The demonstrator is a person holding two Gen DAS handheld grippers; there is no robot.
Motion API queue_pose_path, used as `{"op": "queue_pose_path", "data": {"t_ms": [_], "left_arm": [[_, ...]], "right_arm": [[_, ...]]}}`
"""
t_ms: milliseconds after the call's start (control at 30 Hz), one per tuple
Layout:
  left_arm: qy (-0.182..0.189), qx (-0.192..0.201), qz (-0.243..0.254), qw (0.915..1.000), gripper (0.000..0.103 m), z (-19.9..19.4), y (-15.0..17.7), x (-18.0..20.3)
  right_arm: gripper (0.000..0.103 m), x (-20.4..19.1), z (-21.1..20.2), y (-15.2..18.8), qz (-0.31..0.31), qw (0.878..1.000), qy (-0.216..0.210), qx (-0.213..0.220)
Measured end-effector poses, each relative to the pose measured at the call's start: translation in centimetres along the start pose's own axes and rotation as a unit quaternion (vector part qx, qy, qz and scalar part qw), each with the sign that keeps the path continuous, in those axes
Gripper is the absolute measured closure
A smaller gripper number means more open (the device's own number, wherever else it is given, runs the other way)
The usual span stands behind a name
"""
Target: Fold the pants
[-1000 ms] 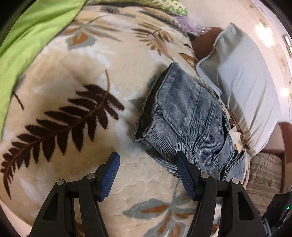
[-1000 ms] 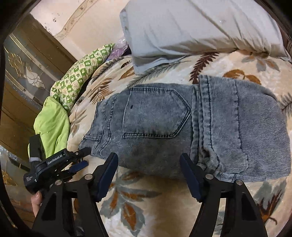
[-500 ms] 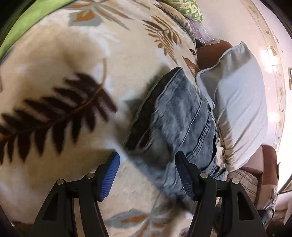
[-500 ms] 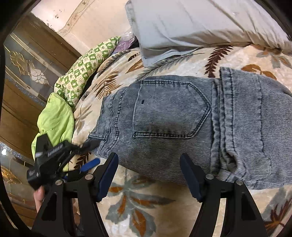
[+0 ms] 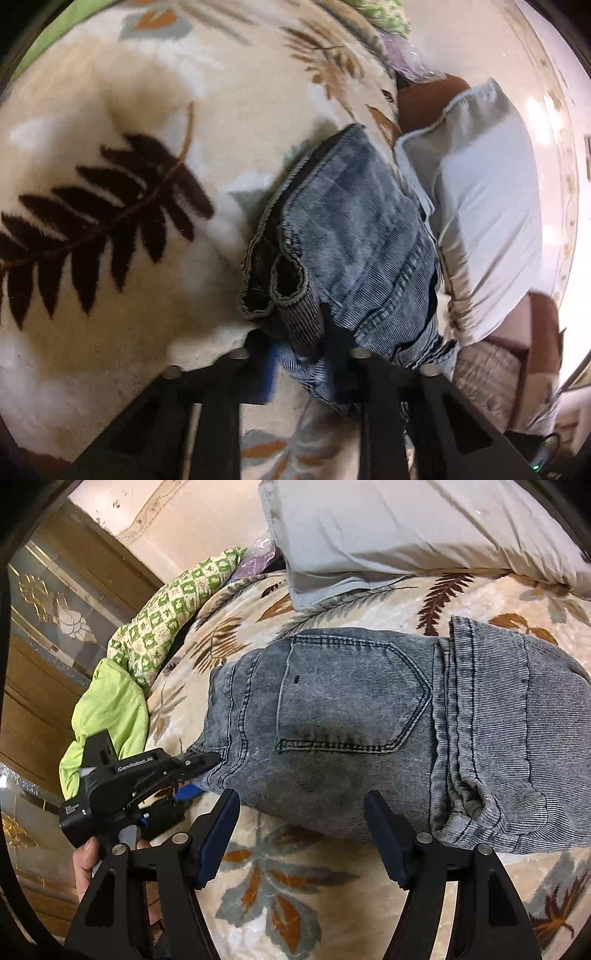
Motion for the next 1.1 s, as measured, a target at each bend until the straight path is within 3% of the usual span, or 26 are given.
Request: {"op": "queue_pose_path", "data": {"t_ms": [133,267,333,467,533,700,833,867,900,1033,1067,1100], "left_arm": [[-0.015,0.012,0.008,0.9998,0.092,0.1,0.0,0.9],[-0.025,-0.002,-0.012,0.9996,0.08,1.0,-0.4,0.3],[-0.03,0.004,0.004,0.9995,0.092,0.6,-0.5,1.0],[-0.088,0.047,0.072,0.9924,0.096,-0.2,0.8,3.9],[-0.127,0.08,0.124,0.9809,0.097,-0.6,1.8,6.0],[-0.18,0.139,0.216,0.9495,0.097,-1.9,5.1,10.1],[-0.211,0.186,0.292,0.9139,0.097,-3.1,8.9,13.8],[-0.221,0.202,0.318,0.8998,0.097,-3.2,10.0,15.2],[-0.224,0.21,0.334,0.8911,0.097,-3.6,11.3,15.9],[-0.23,0.233,0.396,0.8578,0.097,-4.3,16.2,19.0],[-0.236,0.24,0.414,0.8456,0.097,-4.1,17.3,19.9],[-0.236,0.242,0.424,0.8404,0.097,-4.1,17.9,20.4]], "right_arm": [[0.032,-0.4,-0.3,0.2,-0.016,1.0,0.004,-0.003],[0.032,0.0,-0.6,-0.3,-0.011,1.0,-0.007,0.001],[0.032,0.3,-0.4,-0.6,-0.006,1.0,-0.013,-0.003],[0.032,0.9,-0.4,-1.0,-0.004,1.0,-0.019,-0.006],[0.032,1.5,-0.7,-1.2,0.001,1.0,-0.027,-0.004],[0.031,3.3,-2.9,-1.5,0.003,0.999,-0.041,0.011],[0.031,5.3,-5.1,-1.8,0.009,0.997,-0.067,0.028],[0.031,5.5,-5.6,-1.9,0.011,0.997,-0.07,0.032],[0.031,5.9,-6.1,-2.1,0.011,0.997,-0.074,0.037],[0.031,6.4,-8.5,-2.5,-0.003,0.993,-0.097,0.061],[0.031,6.7,-9.2,-2.5,-0.005,0.993,-0.101,0.068],[0.031,7.2,-9.8,-2.5,-0.005,0.992,-0.102,0.075]]}}
Point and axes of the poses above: each gripper's, at about its wrist camera, not at the fingertips, and z roughly the way its jaws point, x to its right, y to its underside, the point moved 4 cm from there along z, roughly the way its jaws point, and after that the axes turned 12 degrees about -x, right-handed, at the moved point
